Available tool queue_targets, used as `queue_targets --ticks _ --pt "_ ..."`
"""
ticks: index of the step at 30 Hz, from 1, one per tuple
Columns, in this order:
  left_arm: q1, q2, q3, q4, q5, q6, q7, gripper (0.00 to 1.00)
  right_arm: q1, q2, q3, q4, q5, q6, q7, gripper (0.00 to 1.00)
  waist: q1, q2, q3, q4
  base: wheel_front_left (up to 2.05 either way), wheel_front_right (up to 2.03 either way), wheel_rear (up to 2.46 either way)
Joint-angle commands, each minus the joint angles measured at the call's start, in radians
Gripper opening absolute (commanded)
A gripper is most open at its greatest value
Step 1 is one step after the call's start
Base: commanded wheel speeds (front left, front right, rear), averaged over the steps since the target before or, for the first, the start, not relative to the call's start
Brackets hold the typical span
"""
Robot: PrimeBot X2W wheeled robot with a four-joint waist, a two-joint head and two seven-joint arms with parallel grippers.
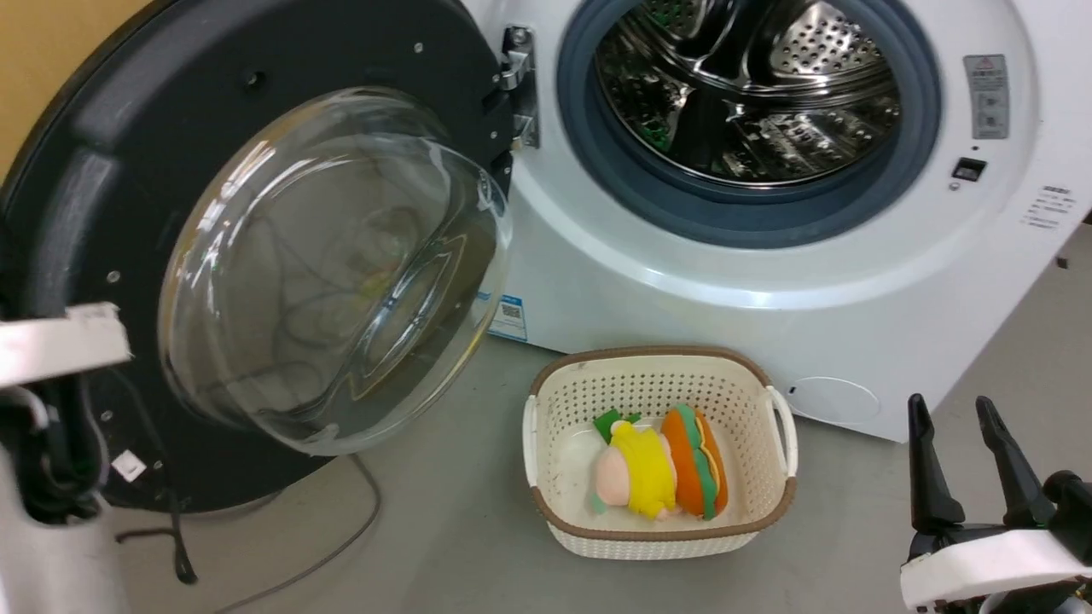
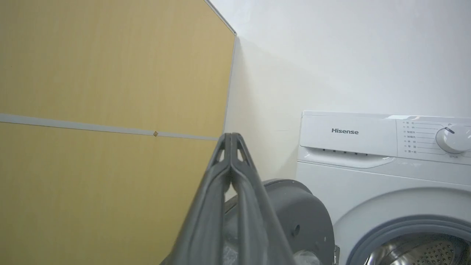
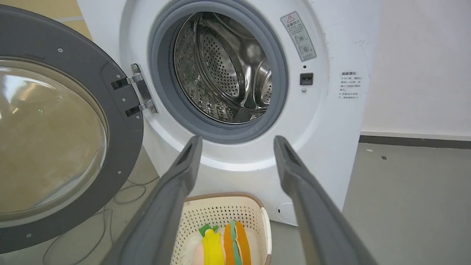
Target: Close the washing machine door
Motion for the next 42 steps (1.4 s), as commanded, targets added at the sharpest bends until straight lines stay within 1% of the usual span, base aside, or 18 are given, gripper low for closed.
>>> queue_targets --ticks 1,6,9,10,18,21,23,27,31,34,35,38,42 --pt "-0.046 0.024 0.023 0.018 -0.034 -0.009 0.0 0.0 -0.015 0.002 -0.009 0.005 0.013 0.004 -0.012 1.0 -0.0001 0.0 0.005 0.017 0.0 0.0 0.0" --pt "-0.115 0.063 0.065 0.085 -0.111 -0.012 0.036 0.0 -0.015 0.002 -0.017 0.01 0.025 0.005 -0.023 1.0 -0.0001 0.0 0.011 0.044 0.0 0.0 0.0" --pt "-0.158 0.078 0.088 0.13 -0.167 -0.011 0.067 0.0 -0.016 0.002 -0.021 0.012 0.03 0.005 -0.029 1.0 -0.0001 0.0 0.016 0.058 0.0 0.0 0.0" --pt "-0.158 0.078 0.088 0.13 -0.167 -0.011 0.067 0.0 -0.016 0.002 -0.021 0.012 0.03 0.005 -0.029 1.0 -0.0001 0.0 0.016 0.058 0.0 0.0 0.0" --pt "-0.253 0.131 0.142 0.303 -0.315 0.011 0.214 0.0 -0.02 0.002 -0.034 0.016 0.046 0.005 -0.045 1.0 -0.0001 0.0 0.028 0.09 0.0 0.0 0.0" --pt "-0.277 0.157 0.16 0.353 -0.355 0.011 0.255 0.0 -0.021 0.002 -0.04 0.017 0.052 0.005 -0.052 1.0 -0.0001 0.0 0.035 0.099 0.0 0.0 0.0" --pt "-0.294 0.163 0.17 0.39 -0.393 0.011 0.296 0.0 -0.022 0.002 -0.044 0.019 0.055 0.005 -0.056 1.0 -0.0001 0.0 0.038 0.105 0.0 0.0 0.0" --pt "-0.32 0.177 0.185 0.462 -0.482 0.005 0.404 0.0 -0.024 0.003 -0.046 0.025 0.063 0.006 -0.064 1.0 -0.0001 0.0 0.044 0.117 0.0 0.0 0.0" --pt "-0.33 0.193 0.207 0.532 -0.549 -0.005 0.477 0.0 -0.028 0.003 -0.045 0.03 0.071 0.006 -0.072 1.0 -0.0001 0.0 0.052 0.126 0.0 0.0 0.0" --pt "-0.329 0.203 0.215 0.584 -0.601 -0.018 0.542 0.0 -0.032 0.003 -0.043 0.035 0.076 0.006 -0.079 1.0 -0.0001 0.0 0.057 0.132 0.0 0.0 0.0" --pt "-0.323 0.21 0.214 0.613 -0.633 -0.028 0.589 0.0 -0.034 0.003 -0.043 0.037 0.078 0.006 -0.083 1.0 -0.0001 0.0 0.061 0.135 0.0 0.0 0.0" --pt "-0.301 0.219 0.192 0.634 -0.669 -0.044 0.653 0.0 -0.038 0.003 -0.04 0.039 0.079 0.006 -0.089 1.0 -0.0001 0.0 0.068 0.138 0.0 0.0 0.0" --pt "-0.268 0.215 0.146 0.626 -0.73 -0.054 0.735 0.0 -0.043 0.003 -0.039 0.039 0.078 0.006 -0.097 1.0 -0.0001 0.0 0.076 0.146 0.0 0.0 0.0"
